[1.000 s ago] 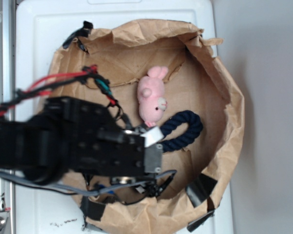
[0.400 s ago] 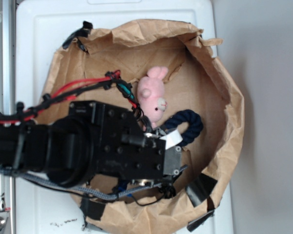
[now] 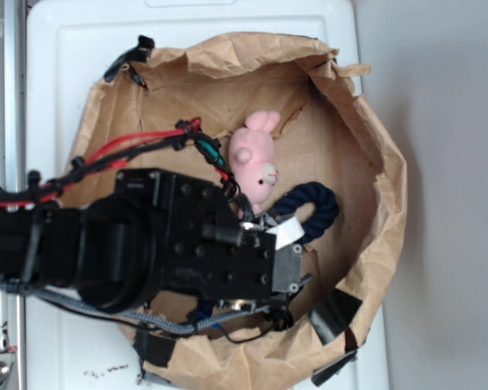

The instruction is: Grab the blue rope.

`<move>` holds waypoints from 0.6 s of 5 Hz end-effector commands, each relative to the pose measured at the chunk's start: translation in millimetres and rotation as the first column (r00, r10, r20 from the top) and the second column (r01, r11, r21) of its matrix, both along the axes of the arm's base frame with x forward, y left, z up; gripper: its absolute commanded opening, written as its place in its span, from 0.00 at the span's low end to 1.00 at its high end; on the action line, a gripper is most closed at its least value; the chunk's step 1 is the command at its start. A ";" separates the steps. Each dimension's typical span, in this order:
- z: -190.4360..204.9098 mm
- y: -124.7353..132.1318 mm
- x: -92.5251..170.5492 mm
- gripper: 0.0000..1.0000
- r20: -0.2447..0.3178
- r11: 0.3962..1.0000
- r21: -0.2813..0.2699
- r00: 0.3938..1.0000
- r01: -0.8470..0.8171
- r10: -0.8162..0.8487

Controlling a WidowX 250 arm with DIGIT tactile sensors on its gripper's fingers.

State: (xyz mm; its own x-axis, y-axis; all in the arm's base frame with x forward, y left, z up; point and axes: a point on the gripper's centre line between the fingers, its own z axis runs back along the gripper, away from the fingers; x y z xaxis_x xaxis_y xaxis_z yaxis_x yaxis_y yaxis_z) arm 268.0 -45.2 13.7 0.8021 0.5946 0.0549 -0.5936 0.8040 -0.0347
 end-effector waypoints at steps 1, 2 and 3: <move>47.2 -7.3 -34.3 0.00 0.065 0.999 -0.022 0.997 -0.050 0.051; 91.7 -2.9 -43.6 0.00 0.112 0.996 -0.018 0.990 -0.086 0.087; 123.2 0.1 -57.5 0.00 0.155 0.992 -0.048 0.980 -0.115 0.122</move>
